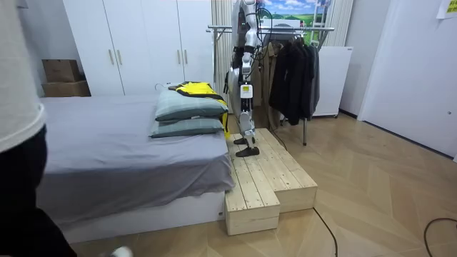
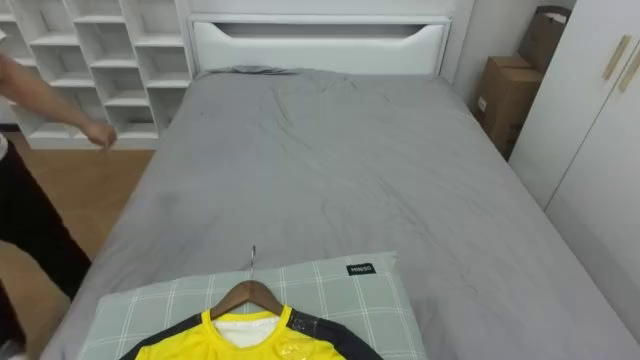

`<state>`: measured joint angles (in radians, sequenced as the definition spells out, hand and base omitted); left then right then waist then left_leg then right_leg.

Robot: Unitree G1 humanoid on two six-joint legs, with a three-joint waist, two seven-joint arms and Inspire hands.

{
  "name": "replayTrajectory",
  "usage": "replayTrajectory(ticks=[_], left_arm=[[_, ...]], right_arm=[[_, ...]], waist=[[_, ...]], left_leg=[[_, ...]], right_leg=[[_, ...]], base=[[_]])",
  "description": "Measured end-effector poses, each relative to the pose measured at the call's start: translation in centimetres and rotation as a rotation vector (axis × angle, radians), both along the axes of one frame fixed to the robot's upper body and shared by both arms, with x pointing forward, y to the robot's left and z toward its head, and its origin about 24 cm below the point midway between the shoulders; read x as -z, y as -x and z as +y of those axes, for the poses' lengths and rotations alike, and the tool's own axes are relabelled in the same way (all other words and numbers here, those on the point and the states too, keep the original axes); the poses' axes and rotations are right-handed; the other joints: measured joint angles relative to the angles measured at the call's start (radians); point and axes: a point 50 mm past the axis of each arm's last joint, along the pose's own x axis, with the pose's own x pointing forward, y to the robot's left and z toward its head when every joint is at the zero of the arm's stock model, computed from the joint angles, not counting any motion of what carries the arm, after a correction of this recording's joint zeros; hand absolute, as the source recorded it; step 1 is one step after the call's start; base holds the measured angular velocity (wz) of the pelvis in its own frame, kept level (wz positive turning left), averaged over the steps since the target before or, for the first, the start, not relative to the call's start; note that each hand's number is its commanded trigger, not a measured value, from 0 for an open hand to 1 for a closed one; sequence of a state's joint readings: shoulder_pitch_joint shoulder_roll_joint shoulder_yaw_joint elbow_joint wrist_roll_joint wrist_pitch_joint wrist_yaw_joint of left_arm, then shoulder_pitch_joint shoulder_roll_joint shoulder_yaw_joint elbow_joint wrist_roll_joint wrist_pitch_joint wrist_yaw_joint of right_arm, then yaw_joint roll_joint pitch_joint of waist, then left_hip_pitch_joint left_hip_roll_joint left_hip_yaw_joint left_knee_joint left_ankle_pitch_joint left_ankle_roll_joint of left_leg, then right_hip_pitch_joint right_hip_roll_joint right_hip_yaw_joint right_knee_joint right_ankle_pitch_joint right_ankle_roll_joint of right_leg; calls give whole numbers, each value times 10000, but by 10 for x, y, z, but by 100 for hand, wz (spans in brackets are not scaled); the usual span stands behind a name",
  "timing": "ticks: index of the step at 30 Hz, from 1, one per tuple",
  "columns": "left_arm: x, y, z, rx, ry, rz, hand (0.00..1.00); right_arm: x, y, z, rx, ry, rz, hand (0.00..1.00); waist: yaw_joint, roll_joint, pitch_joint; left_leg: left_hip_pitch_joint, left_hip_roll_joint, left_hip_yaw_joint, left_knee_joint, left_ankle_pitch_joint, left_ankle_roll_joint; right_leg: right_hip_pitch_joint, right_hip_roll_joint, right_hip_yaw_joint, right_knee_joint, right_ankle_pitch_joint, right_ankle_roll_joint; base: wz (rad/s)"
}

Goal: Hang clothes

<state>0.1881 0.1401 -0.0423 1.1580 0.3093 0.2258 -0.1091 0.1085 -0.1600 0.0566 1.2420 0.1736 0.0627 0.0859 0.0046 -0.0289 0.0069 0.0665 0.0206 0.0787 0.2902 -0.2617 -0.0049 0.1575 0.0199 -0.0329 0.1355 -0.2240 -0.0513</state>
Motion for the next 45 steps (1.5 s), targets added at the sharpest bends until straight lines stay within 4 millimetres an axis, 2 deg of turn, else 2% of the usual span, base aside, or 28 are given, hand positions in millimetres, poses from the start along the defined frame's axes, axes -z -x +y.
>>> replayTrajectory(ticks=[18, 26, 29, 32, 33, 34, 38, 42, 45], left_arm=[[-1, -9, 4, -29, -513, -729, 0], [-1, -6, 6, -977, -828, -1002, 0], [-1, -5, 7, -1319, -1059, -1145, 0], [-2, -5, 10, -1639, -1470, -1382, 0], [-3, -6, 12, -1785, -1645, -1502, 0], [-3, -6, 14, -2070, -1825, -1627, 0], [-8, -17, 25, -3339, -2634, -2601, 0], [-20, -37, 42, -4496, -4311, -4350, 0], [-26, -40, 48, -4758, -5334, -4908, 0]], right_arm=[[0, 1, 0, 121, -31, -106, 0], [0, 1, 0, 93, -207, -125, 0], [0, 1, 1, 118, -253, -141, 0], [0, 0, 0, 110, -247, -151, 0], [0, 0, 0, 112, -242, -150, 0], [0, 0, 0, 116, -230, -142, 0], [0, 0, -1, 153, -212, -156, 0], [-1, 0, -3, 176, -155, -174, 0], [-1, 0, -6, 189, -91, -170, 0]], waist=[[-6, -48, 33], [-8, -69, 30], [4, -6, -8], [11, 30, -24], [18, 46, -17], [15, 47, 31], [-27, 94, 40], [-3, 167, 20], [48, 258, -12]], left_leg=[[-4, -5, 10, -12, 0, 0], [-4, -5, 9, 7, -1, 1], [0, -4, 2, 18, -2, 1], [3, -3, -10, 24, -1, 1], [39, -3, -3, 13, -1, 1], [149, -6, 1, -4, -2, 2], [114, -22, -94, 9, -5, 3], [-4, -63, -277, -10, -4, 4], [134, -101, -295, -160, 1, 12]], right_leg=[[5, 0, -3, -4, 0, 0], [12, 2, 4, 12, 0, 0], [22, 2, -2, 24, 0, 0], [23, 5, -4, 43, 0, 0], [60, 0, -10, 37, 0, 0], [167, 2, 2, 27, 0, 0], [182, -3, -87, 13, -3, 5], [164, -7, -261, -4, -9, 15], [167, 1, -270, 3, -8, 18]], base=[[0], [0], [0], [0], [0], [0], [7], [12], [2]])
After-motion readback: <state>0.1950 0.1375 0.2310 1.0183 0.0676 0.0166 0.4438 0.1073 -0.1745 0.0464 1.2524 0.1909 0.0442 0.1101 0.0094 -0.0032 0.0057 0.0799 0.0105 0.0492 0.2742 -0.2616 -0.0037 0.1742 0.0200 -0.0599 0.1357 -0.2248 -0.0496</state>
